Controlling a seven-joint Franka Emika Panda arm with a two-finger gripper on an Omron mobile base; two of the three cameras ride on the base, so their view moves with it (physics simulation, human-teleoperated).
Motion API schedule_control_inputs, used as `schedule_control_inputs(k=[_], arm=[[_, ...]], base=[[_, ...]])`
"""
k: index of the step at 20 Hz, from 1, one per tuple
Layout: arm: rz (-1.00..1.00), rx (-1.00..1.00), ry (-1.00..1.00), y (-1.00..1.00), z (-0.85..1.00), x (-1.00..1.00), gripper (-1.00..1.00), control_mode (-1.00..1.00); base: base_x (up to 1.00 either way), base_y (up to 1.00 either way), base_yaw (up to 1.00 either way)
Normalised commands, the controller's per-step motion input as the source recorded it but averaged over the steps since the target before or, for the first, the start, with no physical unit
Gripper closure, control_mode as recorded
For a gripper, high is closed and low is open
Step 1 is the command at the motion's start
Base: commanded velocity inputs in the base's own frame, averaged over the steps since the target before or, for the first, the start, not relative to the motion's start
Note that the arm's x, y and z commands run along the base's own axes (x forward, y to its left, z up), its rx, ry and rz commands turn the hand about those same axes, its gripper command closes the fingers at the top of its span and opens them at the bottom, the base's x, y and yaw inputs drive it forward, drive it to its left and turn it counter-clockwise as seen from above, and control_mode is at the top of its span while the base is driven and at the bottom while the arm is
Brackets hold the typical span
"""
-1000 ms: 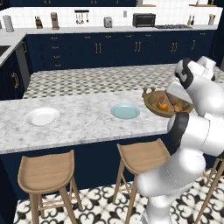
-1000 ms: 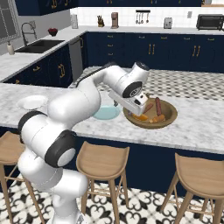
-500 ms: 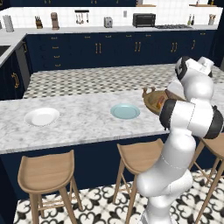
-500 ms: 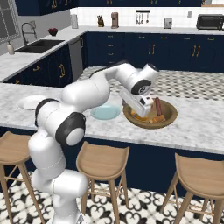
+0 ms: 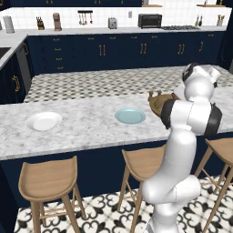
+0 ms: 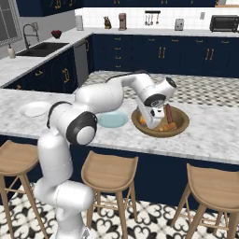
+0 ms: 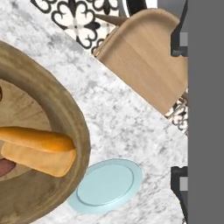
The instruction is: Place one bun and one sausage from the bowl on each plate.
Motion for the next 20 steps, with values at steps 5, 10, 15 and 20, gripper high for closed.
schedule_control_inputs(k=[5, 10, 15, 20], arm=[[-0.11, 0.02, 0.01, -0.19, -0.26, 0.43, -1.00, -1.00], [-0.11, 0.00, 0.00, -0.02, -0.38, 0.22, -1.00, -1.00], [-0.10, 0.00, 0.00, 0.00, -0.25, 0.33, -1.00, -1.00], [-0.09, 0.01, 0.00, 0.00, -0.20, 0.43, -1.00, -1.00]], base=[[0.00, 0.00, 0.00], [0.00, 0.00, 0.00], [0.00, 0.00, 0.00], [0.00, 0.00, 0.00]])
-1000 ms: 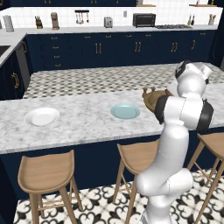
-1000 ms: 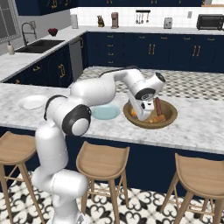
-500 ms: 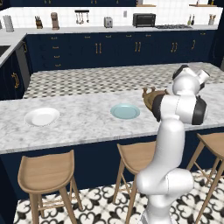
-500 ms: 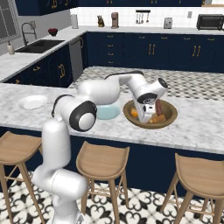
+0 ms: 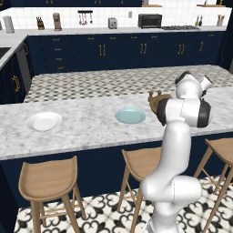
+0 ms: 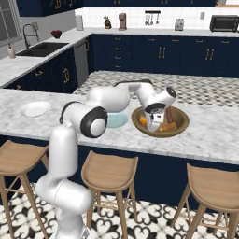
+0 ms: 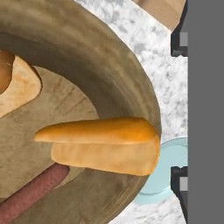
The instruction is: Place one bun and one sausage from the bowl on each plate.
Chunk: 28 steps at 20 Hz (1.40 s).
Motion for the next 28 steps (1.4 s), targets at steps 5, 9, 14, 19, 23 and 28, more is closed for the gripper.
schedule_control_inputs(k=[5, 9, 14, 19, 23, 28], arm=[[-0.08, 0.01, 0.02, -0.03, -0.20, 0.38, -1.00, -1.00], [-0.06, 0.04, 0.06, -0.15, -0.03, 0.36, -1.00, -1.00], [-0.05, 0.02, 0.05, -0.16, -0.19, 0.17, -1.00, -1.00], [-0.02, 0.00, 0.00, -0.01, -0.10, 0.00, -1.00, -1.00], [0.00, 0.00, 0.00, 0.08, -0.20, 0.00, -1.00, -1.00], [0.00, 0.00, 0.00, 0.19, -0.11, 0.00, -1.00, -1.00]], base=[[0.00, 0.00, 0.00], [0.00, 0.00, 0.00], [0.00, 0.00, 0.00], [0.00, 0.00, 0.00], [0.00, 0.00, 0.00], [0.00, 0.00, 0.00]])
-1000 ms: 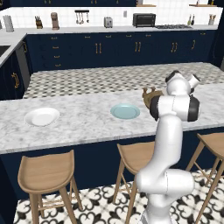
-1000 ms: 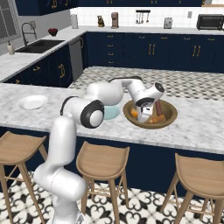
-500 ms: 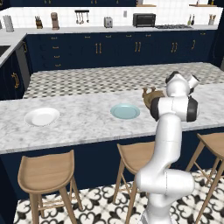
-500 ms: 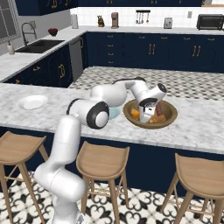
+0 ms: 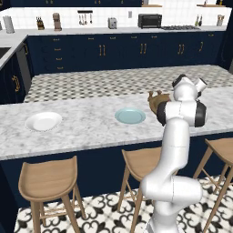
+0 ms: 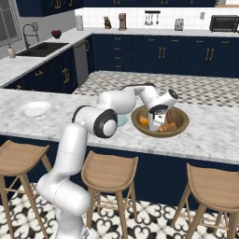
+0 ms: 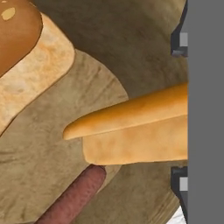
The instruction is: Place one bun and one sausage from the bowl on each plate.
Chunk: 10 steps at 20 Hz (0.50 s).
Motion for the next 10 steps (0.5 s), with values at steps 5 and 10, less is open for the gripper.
schedule_control_inputs(k=[5, 10], arm=[[0.00, 0.00, -0.03, 0.17, 0.00, 0.00, -1.00, -1.00], [0.00, 0.00, 0.00, 0.06, 0.00, 0.00, -1.00, -1.00]], base=[[0.00, 0.00, 0.00], [0.00, 0.00, 0.00]])
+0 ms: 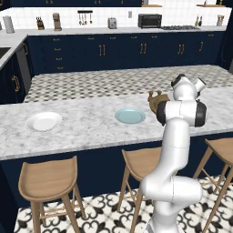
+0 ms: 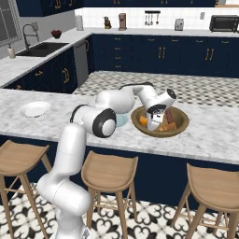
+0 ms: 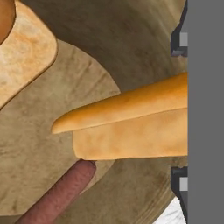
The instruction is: Place one bun and one sausage from the bowl on each plate.
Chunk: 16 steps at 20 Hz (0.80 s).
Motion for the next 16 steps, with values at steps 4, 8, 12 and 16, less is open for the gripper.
schedule_control_inputs(k=[4, 8, 12, 16], arm=[[0.00, 0.00, 0.00, 0.00, 0.00, 0.00, -1.00, -1.00], [0.00, 0.00, 0.00, 0.00, 0.00, 0.00, 1.00, -1.00], [0.00, 0.00, 0.00, 0.00, 0.00, 0.00, 1.00, -1.00], [0.00, 0.00, 0.00, 0.00, 0.00, 0.00, 1.00, -1.00]], base=[[0.00, 0.00, 0.00], [0.00, 0.00, 0.00], [0.00, 0.00, 0.00], [0.00, 0.00, 0.00]])
